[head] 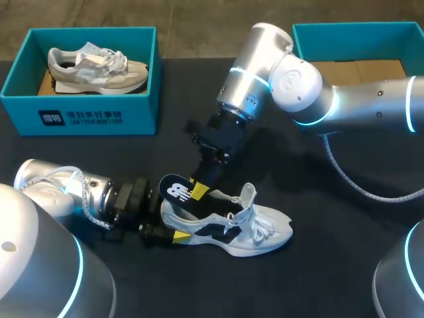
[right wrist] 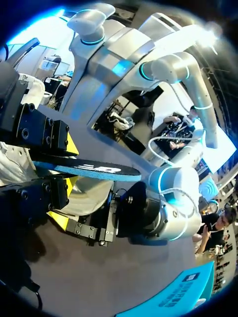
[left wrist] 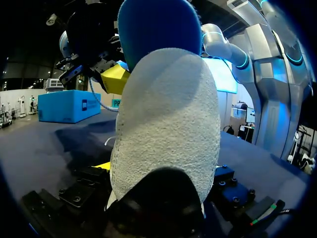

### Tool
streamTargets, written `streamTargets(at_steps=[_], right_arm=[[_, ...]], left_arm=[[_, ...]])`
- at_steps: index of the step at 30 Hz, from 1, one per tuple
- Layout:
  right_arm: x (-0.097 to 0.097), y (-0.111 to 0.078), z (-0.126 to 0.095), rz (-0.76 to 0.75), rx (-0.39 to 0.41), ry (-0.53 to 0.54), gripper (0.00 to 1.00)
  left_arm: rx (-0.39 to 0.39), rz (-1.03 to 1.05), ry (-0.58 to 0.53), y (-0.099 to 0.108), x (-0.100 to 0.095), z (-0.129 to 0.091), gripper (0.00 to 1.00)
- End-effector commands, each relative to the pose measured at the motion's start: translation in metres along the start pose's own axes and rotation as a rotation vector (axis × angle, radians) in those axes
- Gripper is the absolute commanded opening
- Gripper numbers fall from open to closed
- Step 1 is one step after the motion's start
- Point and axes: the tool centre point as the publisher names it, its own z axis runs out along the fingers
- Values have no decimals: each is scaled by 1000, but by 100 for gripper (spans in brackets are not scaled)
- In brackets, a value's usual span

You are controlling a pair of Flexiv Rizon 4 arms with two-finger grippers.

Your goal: Take the shoe out of the shoebox, open the shoe tongue, remove and reinsert the insole, then place the shoe into the shoebox

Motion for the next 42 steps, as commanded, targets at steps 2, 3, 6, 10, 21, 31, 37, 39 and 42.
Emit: streamTargets(at_steps=[2,3,6,10,21,31,37,39,42], right_arm=[[0,-2,2,11,-3,1,22],[1,-3,2,12,-4,2,22],[1,-3,4,16,-5,7,21],[2,-4,7,25,-10,17,20],[0,-2,15,36,-19,22,13],[0,-2,9,27,-41,-14,0],[14,11,-11,-74,-96,-94,0],[18,15,-17,-110,-118,-118,0],[23,22,-25,-144,-137,-143,0]], left_arm=[[-2,0,-2,3,-2,1,0],[-2,0,-2,3,-2,1,0],[-2,0,-2,3,-2,1,0],[-2,0,-2,3,-2,1,0],[-2,0,-2,3,-2,1,0],[-2,0,-2,3,-2,1,0],[-2,0,-2,3,-2,1,0],[-2,0,-2,3,-2,1,0],[-2,0,-2,3,-2,1,0]])
